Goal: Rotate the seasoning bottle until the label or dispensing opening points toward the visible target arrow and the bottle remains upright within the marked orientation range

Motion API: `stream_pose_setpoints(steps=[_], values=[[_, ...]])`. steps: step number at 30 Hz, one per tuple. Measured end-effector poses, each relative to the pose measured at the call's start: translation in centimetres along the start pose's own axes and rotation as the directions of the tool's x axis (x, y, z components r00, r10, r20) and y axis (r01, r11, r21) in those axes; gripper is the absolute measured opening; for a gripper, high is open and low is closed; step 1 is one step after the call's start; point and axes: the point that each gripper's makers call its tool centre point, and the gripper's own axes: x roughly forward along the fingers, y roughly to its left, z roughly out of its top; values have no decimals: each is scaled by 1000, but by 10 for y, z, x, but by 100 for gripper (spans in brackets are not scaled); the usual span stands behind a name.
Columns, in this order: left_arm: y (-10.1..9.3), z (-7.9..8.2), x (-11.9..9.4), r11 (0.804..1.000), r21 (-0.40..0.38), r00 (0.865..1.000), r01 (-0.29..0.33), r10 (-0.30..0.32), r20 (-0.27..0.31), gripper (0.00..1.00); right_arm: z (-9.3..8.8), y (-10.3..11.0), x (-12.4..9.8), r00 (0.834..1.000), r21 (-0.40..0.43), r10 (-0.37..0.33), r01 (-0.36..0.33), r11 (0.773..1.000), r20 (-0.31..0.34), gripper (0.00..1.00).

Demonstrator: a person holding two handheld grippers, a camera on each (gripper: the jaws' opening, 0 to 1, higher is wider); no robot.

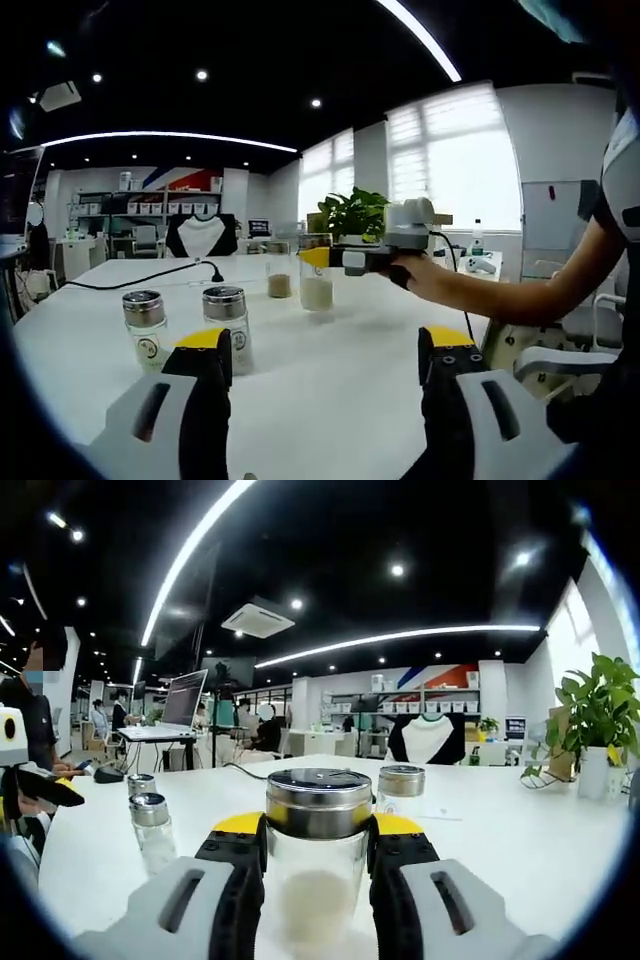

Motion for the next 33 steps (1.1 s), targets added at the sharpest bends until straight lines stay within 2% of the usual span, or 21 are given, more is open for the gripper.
stream_pose_setpoints(steps=[7,12,16,22,26,33], values=[[-6,0,6,1000,19,1000,25,-25,-18,80,3,11,-14,1000,-26,16,-16,1000,-6,37],[1,13,9,998,69,1000,15,-14,-5,80,10,23,-22,999,-6,44,-44,999,10,37],[10,15,11,993,121,1000,-3,6,-26,80,12,30,-28,998,9,60,-60,998,14,37],[14,11,15,993,121,999,-9,14,-41,80,8,36,-36,998,-9,67,-67,998,-7,37],[10,4,19,994,112,998,6,0,-60,80,6,40,-43,997,-4,75,-75,997,-11,37],[5,3,25,993,112,998,26,-19,-65,80,9,53,-53,994,-4,109,-109,994,-8,37]])
